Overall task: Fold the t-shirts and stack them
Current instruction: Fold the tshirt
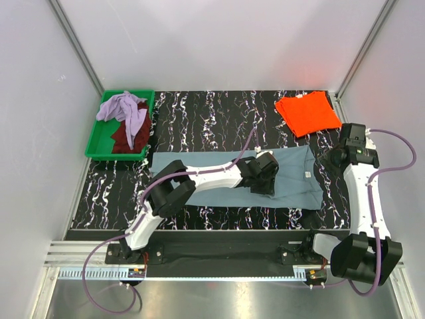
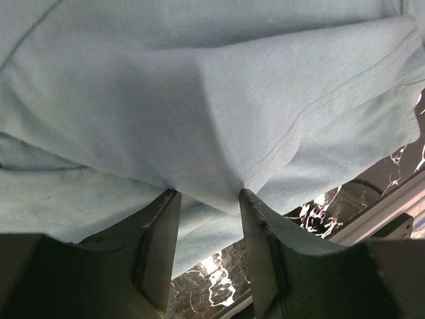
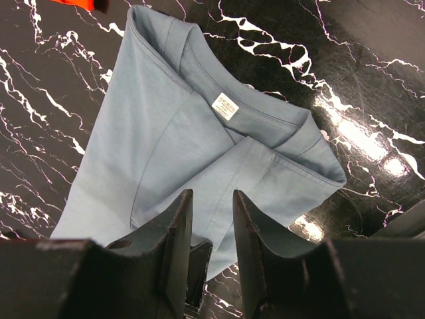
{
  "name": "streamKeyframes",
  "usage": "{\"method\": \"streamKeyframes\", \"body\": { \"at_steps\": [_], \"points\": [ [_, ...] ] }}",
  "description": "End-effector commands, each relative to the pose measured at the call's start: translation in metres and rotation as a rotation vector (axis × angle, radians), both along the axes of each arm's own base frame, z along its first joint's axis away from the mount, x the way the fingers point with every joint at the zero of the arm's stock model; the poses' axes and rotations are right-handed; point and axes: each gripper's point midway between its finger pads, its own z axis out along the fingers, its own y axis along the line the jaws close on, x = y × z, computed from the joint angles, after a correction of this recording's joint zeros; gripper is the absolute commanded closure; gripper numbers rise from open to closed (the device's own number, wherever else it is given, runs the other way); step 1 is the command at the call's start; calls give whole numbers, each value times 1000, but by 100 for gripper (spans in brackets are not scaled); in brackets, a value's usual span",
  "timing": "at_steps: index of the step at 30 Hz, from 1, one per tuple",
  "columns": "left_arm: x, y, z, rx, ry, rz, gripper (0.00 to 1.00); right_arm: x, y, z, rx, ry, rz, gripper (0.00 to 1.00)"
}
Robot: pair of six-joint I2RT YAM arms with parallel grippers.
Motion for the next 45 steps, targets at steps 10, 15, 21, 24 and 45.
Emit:
{"method": "streamKeyframes", "body": {
  "at_steps": [10,15,21,24,45],
  "points": [
    [11,-15,22,-29,-55,-11,82,2,-4,19,-41,-59,7,62],
    [9,-11,36,-25,-50,-8,94,2,-6,20,-53,-55,6,62],
    [3,-3,52,-38,-13,-24,100,2,-7,17,-55,-35,7,62],
    [-2,1,46,-19,25,-33,100,2,-6,13,-50,-19,12,62],
    [-4,18,49,59,46,-40,100,-6,17,-37,68,111,116,62]
  ]
}}
